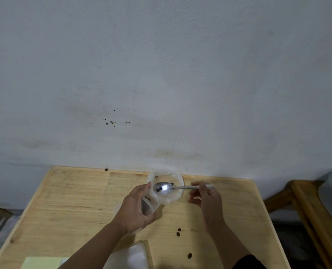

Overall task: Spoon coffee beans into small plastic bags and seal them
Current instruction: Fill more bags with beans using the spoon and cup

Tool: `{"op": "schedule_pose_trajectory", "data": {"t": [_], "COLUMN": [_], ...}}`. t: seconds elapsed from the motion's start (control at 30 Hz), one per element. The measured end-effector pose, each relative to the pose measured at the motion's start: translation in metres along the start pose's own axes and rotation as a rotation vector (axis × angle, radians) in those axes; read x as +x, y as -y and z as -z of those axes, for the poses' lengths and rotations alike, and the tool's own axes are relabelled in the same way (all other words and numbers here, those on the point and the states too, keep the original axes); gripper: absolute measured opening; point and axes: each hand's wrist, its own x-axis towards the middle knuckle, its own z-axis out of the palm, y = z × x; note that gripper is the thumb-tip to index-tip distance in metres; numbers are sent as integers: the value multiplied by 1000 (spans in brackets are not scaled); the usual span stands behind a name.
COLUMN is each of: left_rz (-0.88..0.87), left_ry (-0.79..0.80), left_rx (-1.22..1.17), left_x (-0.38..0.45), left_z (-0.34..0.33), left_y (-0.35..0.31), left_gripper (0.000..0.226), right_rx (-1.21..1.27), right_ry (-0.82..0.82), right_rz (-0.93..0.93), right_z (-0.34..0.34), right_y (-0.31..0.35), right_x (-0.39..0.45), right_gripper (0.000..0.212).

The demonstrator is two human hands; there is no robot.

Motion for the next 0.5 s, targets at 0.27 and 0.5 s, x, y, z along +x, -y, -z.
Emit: {"op": "schedule_pose_trajectory", "data": {"t": [0.27,0.5], "left_rz": [8,-55], "left_ry": [-5,37], "left_rx": [1,-3], "left_x": [-2,-6], "left_z": [1,3], "left_y": [-2,-9], "left_gripper": [100,99], "right_rx": [-241,-599], "right_ry": [-268,-360], "right_rz": [209,494], "right_z": [-7,-13], "right_y": [-10,-42], "right_x": [0,-1], "right_gripper": [27,42]}}
